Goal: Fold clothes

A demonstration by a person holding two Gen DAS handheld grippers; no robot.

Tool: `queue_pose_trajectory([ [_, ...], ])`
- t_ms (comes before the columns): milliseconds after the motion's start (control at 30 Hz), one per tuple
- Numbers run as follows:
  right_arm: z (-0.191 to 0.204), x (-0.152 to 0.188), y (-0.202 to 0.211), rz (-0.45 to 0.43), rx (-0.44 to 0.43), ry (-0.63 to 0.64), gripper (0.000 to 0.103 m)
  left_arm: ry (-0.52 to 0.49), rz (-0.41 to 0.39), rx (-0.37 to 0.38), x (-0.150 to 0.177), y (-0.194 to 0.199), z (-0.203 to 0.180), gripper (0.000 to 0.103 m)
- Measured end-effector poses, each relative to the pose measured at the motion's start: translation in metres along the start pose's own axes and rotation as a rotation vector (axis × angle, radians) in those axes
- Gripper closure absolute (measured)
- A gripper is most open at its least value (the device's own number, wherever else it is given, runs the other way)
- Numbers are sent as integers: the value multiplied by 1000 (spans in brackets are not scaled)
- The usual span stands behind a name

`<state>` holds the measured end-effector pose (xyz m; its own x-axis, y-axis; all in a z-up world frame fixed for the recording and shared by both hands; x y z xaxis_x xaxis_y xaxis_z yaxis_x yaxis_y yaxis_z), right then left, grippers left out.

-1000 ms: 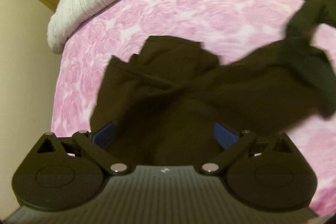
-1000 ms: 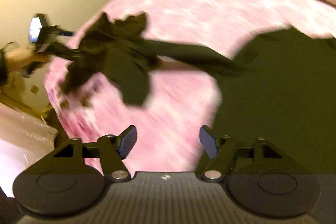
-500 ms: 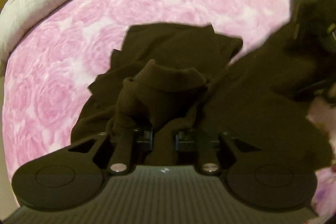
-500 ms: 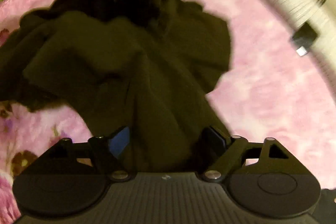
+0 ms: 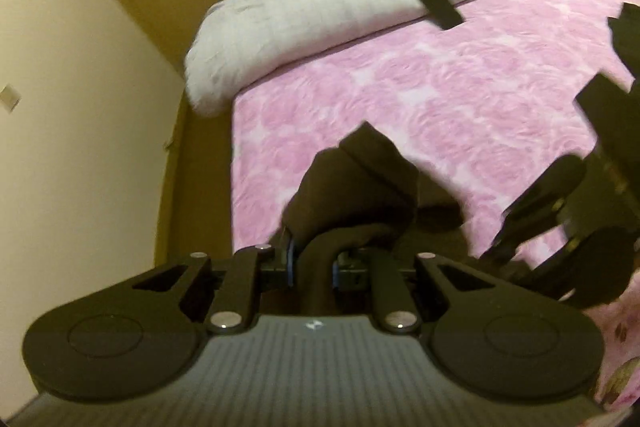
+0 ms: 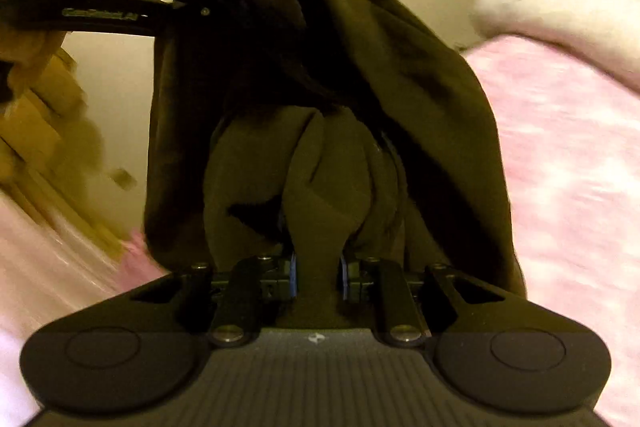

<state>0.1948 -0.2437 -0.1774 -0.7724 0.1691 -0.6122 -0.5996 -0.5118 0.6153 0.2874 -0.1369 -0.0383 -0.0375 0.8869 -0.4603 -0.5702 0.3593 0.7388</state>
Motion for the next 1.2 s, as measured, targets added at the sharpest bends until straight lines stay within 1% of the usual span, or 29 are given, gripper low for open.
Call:
queue_pose_trajectory([
  [33, 2, 0, -10, 13, -14, -10, 81, 10, 10, 7, 4, -3, -3, 88],
  [100, 1, 6, -21, 50, 1, -14, 74, 45, 47, 51, 12, -26, -19, 85],
  [167, -8, 19, -17, 73, 31, -15, 62, 86, 89, 106, 20, -53, -39, 79],
  [200, -15, 26, -7, 84, 49, -14, 59, 107, 111, 133, 24, -66, -49, 69],
  [233, -23, 33, 4, 92, 68, -15, 54, 117, 136, 160, 25, -76, -63, 55],
  [267, -34, 41, 21, 88, 96, -27, 51, 122, 134, 169, 24, -76, -72, 48],
  [300, -46, 50, 43, 79, 126, -47, 47, 127, 132, 178, 22, -76, -82, 36],
  [333, -61, 60, 66, 67, 172, -78, 38, 120, 121, 168, 17, -70, -90, 27],
  [367, -74, 71, 88, 56, 229, -112, 33, 113, 110, 157, 11, -64, -99, 26],
  [400, -91, 84, 115, 47, 286, -152, 33, 106, 99, 146, 5, -58, -108, 24],
  [467, -121, 115, 172, 39, 402, -253, 33, 102, 59, 163, -17, -45, -132, 20],
  [500, -137, 130, 200, 36, 460, -302, 33, 97, 39, 197, -29, -40, -149, 17],
  [533, -154, 145, 225, 31, 517, -348, 33, 92, 18, 232, -41, -36, -167, 17],
  [600, -186, 176, 271, 26, 617, -428, 33, 77, 9, 338, -65, -42, -210, 17],
  [633, -200, 191, 293, 25, 660, -466, 33, 70, 4, 392, -76, -45, -231, 17],
  [700, -221, 223, 332, 1, 715, -558, 33, 39, 5, 482, -99, -56, -278, 17],
  [767, -236, 245, 359, -25, 732, -641, 33, 8, 6, 572, -121, -67, -325, 17],
  [800, -243, 255, 372, -33, 734, -661, 33, -21, 4, 597, -133, -75, -349, 18],
  [900, -244, 274, 402, -46, 710, -689, 31, -87, 11, 602, -160, -101, -395, 19],
  [933, -244, 278, 408, -55, 695, -690, 29, -102, 14, 599, -169, -112, -407, 19],
  [1000, -244, 280, 414, -69, 662, -691, 26, -103, 30, 600, -181, -131, -416, 21],
  [1033, -244, 280, 417, -75, 646, -691, 26, -107, 62, 623, -184, -142, -418, 32],
  [1067, -244, 281, 414, -76, 634, -693, 26, -110, 94, 646, -188, -153, -421, 42],
  [1100, -244, 282, 411, -76, 621, -694, 26, -114, 127, 669, -191, -164, -423, 65],
  [1133, -245, 284, 409, -76, 609, -697, 26, -121, 137, 671, -192, -165, -418, 85],
  [1167, -244, 284, 406, -78, 598, -705, 26, -102, 140, 696, -193, -164, -408, 94],
  [1200, -244, 285, 403, -79, 588, -712, 26, -83, 143, 720, -193, -163, -398, 95],
])
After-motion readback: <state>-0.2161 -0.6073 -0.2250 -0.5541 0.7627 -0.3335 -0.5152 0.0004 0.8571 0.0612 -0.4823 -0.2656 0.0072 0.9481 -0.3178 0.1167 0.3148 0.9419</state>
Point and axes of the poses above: each gripper's, at about its wrist camera, not at the fingertips, and y roughly against the way its jaws point, z to its left, x to its underside, the point moved 1 cm from there along -y, roughly the way its jaws point, and after that the axes turned 10 degrees about -y, right-handed, at the moved point
